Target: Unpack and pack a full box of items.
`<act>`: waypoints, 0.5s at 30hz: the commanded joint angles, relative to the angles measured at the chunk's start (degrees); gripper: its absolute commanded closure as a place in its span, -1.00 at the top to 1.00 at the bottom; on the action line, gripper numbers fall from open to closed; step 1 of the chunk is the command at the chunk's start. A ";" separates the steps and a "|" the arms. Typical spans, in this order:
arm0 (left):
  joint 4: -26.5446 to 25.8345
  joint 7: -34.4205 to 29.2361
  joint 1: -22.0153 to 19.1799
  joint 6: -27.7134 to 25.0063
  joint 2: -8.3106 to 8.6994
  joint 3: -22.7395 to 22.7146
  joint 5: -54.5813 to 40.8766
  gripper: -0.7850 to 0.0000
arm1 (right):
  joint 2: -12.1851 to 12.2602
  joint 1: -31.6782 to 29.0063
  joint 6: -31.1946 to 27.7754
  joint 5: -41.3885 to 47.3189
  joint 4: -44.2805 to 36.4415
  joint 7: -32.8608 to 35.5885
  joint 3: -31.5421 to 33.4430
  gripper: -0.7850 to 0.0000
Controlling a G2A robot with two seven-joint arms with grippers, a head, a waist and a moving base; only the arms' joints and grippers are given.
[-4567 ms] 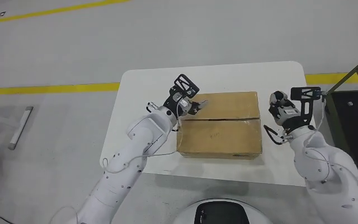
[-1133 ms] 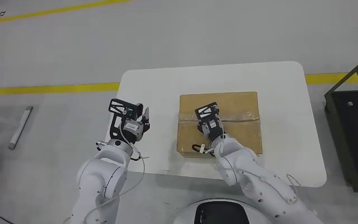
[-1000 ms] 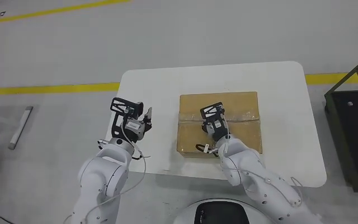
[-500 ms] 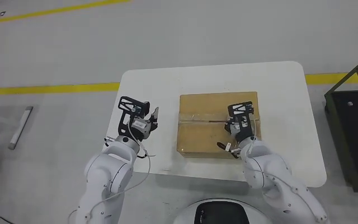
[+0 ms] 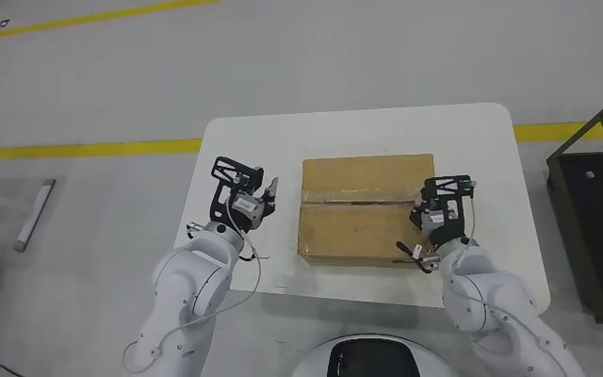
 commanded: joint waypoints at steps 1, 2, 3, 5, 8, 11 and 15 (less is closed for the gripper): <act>0.29 0.10 -0.22 -0.07 -0.02 0.18 -0.05 -0.33 | 0.04 -0.49 0.09 0.23 -0.89 0.06 1.07 -1.00; 0.35 0.18 -0.32 -0.15 -0.03 0.26 -0.06 -0.32 | 0.03 -0.71 0.40 0.44 -1.46 0.11 1.59 -1.00; 0.46 0.24 -0.40 -0.19 -0.03 0.31 -0.06 -0.29 | 0.05 -0.92 0.47 0.43 -2.02 0.19 2.04 -1.00; 0.60 0.30 -0.51 -0.18 -0.04 0.36 -0.06 -0.22 | 0.08 -1.40 0.76 0.17 -3.25 -0.06 3.04 -1.00; 0.66 0.39 -0.71 -0.18 -0.05 0.34 -0.13 0.39 | 0.07 -2.20 1.24 2.18 -6.18 -0.92 5.48 -1.00; 0.63 0.26 -0.67 0.04 -0.02 -0.04 -0.27 1.00 | 0.11 -2.53 0.36 3.81 -8.76 -2.37 7.67 -1.00; 0.48 0.09 -0.45 -0.06 0.02 -0.28 -0.42 1.00 | 0.17 -1.58 -4.28 2.95 -8.56 -3.44 5.44 -1.00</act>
